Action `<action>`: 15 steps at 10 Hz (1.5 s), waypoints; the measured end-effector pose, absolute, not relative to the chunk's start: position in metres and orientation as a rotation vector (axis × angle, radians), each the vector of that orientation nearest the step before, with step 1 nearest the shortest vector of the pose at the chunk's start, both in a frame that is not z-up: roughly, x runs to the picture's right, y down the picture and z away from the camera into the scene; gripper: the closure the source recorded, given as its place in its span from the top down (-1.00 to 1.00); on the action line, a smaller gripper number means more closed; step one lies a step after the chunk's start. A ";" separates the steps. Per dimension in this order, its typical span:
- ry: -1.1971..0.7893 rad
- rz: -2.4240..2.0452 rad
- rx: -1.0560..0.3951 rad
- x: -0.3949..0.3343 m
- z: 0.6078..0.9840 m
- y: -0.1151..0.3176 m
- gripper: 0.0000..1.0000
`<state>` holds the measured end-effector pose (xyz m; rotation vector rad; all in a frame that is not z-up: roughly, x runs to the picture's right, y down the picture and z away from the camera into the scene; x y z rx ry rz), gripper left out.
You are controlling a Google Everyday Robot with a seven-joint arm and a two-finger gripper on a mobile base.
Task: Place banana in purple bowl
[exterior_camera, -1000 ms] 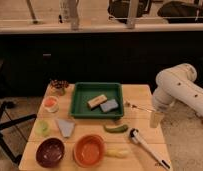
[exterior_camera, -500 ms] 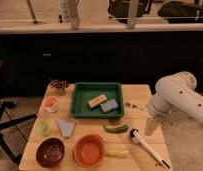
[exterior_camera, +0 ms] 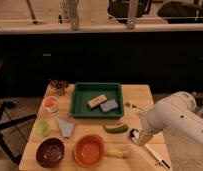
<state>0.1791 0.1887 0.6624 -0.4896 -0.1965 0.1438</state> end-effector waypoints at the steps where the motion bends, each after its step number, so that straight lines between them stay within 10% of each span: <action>1: -0.207 0.117 -0.487 0.172 0.667 0.195 0.60; 15: -0.388 0.139 -0.523 0.160 0.679 0.252 0.60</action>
